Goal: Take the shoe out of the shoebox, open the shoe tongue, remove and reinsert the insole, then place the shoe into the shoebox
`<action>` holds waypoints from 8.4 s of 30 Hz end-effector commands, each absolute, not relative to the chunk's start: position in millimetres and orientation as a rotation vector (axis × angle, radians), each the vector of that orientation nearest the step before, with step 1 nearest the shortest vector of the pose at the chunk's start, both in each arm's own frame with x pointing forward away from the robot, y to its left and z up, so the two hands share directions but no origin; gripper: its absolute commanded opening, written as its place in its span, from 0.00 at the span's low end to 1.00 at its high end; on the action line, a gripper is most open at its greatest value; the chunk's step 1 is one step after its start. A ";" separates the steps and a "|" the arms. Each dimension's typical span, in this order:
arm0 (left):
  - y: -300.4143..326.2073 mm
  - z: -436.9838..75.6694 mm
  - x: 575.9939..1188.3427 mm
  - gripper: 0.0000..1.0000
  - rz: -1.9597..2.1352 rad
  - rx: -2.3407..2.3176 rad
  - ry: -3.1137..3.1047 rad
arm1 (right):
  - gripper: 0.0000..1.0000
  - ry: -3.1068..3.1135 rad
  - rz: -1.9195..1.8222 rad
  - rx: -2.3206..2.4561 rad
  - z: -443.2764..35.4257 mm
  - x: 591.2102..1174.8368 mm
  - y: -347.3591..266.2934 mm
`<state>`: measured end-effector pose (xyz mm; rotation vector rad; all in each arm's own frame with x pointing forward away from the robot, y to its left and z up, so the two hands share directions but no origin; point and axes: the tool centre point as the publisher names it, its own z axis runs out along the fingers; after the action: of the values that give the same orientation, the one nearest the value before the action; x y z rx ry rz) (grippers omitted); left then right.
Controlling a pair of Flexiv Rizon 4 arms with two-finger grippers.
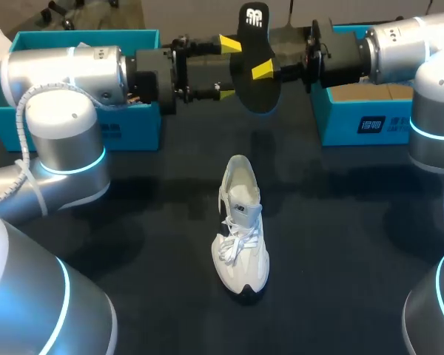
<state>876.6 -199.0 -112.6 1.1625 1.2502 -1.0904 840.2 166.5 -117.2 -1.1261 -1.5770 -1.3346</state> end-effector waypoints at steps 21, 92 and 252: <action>-154.3 -133.0 866.2 1.00 -1.404 0.709 1.857 | 0.00 -1.813 -1.545 -0.982 -93.5 840.9 151.9; -132.3 -201.8 837.7 1.00 -1.546 0.155 2.448 | 0.00 -2.025 -1.785 -0.630 -93.0 835.5 170.3; -138.1 -318.8 772.1 1.00 -1.118 0.077 2.857 | 0.00 -2.068 -1.990 -0.483 -289.2 796.5 199.2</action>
<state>773.3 -138.4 -319.4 0.0779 2.8568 -1.1211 799.9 196.0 -286.7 -0.4723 -2.0679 -1.9732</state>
